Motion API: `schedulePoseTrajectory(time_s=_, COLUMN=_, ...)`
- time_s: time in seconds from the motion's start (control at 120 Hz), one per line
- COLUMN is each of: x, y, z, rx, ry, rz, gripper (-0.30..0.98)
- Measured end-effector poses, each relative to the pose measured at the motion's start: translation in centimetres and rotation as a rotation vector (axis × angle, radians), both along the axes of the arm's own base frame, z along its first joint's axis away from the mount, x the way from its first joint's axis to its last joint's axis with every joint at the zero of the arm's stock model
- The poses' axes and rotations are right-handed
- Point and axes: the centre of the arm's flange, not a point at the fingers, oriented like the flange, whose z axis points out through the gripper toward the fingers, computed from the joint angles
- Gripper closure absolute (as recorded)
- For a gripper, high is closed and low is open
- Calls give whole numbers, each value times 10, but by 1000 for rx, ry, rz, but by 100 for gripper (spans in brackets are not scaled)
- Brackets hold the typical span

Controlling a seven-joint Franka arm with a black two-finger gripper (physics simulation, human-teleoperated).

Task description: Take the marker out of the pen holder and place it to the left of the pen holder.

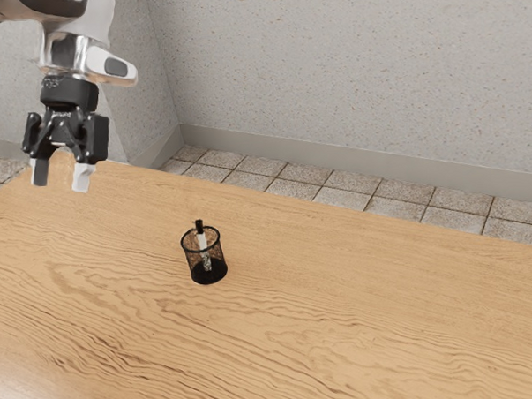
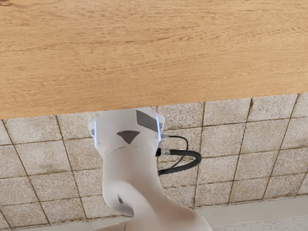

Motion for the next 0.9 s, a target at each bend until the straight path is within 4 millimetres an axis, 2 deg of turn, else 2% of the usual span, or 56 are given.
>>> schedulePoseTrajectory(time_s=0.042, x=14, y=-1, z=-12, rx=-14, ry=-81, rz=6, gripper=0)
schedulePoseTrajectory(time_s=0.133, x=37, y=1, z=-12, rx=-30, ry=-252, rz=18, gripper=0)
schedulePoseTrajectory(time_s=0.167, x=48, y=2, z=-18, rx=-38, ry=-289, rz=21, gripper=0)
schedulePoseTrajectory(time_s=0.2, x=65, y=3, z=-30, rx=-49, ry=-321, rz=22, gripper=0)
schedulePoseTrajectory(time_s=0.267, x=104, y=14, z=-70, rx=-70, ry=-359, rz=41, gripper=0)
schedulePoseTrajectory(time_s=0.333, x=122, y=34, z=-100, rx=-69, ry=-390, rz=77, gripper=0)
schedulePoseTrajectory(time_s=0.417, x=120, y=38, z=-146, rx=-54, ry=-402, rz=91, gripper=0)
schedulePoseTrajectory(time_s=0.525, x=110, y=43, z=-195, rx=-31, ry=-434, rz=108, gripper=0)
schedulePoseTrajectory(time_s=0.642, x=90, y=49, z=-237, rx=-18, ry=-464, rz=133, gripper=0)
schedulePoseTrajectory(time_s=0.683, x=85, y=51, z=-241, rx=-13, ry=-486, rz=139, gripper=0)
schedulePoseTrajectory(time_s=0.783, x=77, y=52, z=-224, rx=5, ry=-584, rz=132, gripper=0)
schedulePoseTrajectory(time_s=0.833, x=86, y=53, z=-234, rx=-6, ry=-624, rz=107, gripper=0)
schedulePoseTrajectory(time_s=0.9, x=117, y=55, z=-246, rx=-32, ry=-691, rz=69, gripper=0)
